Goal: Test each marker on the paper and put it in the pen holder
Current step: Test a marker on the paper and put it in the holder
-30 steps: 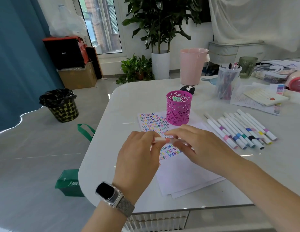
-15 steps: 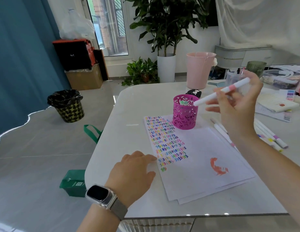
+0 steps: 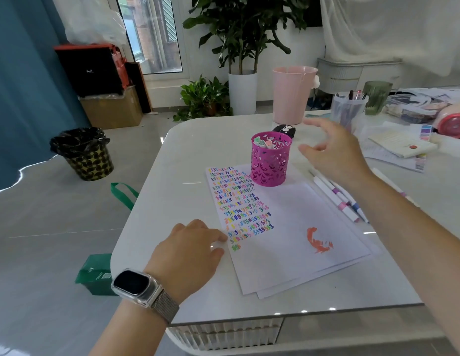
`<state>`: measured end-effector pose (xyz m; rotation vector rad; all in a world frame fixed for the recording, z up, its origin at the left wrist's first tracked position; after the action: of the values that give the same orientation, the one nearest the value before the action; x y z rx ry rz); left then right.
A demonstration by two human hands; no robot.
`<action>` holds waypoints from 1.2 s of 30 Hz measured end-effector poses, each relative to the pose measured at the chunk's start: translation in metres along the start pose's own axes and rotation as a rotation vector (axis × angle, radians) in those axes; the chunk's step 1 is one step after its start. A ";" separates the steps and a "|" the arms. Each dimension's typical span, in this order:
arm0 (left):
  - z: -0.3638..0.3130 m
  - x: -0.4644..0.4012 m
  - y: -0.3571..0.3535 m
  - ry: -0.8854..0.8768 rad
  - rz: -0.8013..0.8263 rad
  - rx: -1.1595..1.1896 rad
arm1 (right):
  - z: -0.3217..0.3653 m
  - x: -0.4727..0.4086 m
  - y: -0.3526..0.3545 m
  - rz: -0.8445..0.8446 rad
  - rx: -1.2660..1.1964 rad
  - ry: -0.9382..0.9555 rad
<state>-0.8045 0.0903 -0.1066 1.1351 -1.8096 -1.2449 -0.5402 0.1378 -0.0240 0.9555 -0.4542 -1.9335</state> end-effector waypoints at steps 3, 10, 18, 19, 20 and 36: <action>-0.002 0.001 -0.002 -0.002 0.001 -0.012 | -0.040 0.009 0.027 0.073 0.123 -0.211; 0.000 0.000 0.000 0.009 0.006 0.003 | -0.082 0.051 0.024 0.227 0.458 -0.357; 0.014 0.001 0.012 0.062 -0.092 0.073 | -0.083 0.052 0.010 0.241 0.624 -0.363; 0.013 0.002 0.015 0.062 -0.118 0.080 | -0.076 0.051 0.012 0.202 0.622 -0.344; 0.012 0.002 0.017 0.058 -0.140 0.082 | -0.069 0.050 0.016 0.156 0.599 -0.325; -0.055 0.011 0.024 -0.350 -0.266 0.353 | 0.055 0.113 -0.048 0.405 -0.658 -0.361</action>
<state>-0.7687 0.0642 -0.0650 1.4616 -2.2622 -1.3772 -0.6426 0.0634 -0.0690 0.0791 -0.1643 -1.7002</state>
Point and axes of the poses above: each hand's wrist, its own x-axis away from the middle knuckle, its own y-axis out of the back of the hand, z = x × y, the point moved 8 cm from there along -x, towards the middle knuckle, and after that the axes turned 4 degrees about x, right-handed, at the moved point
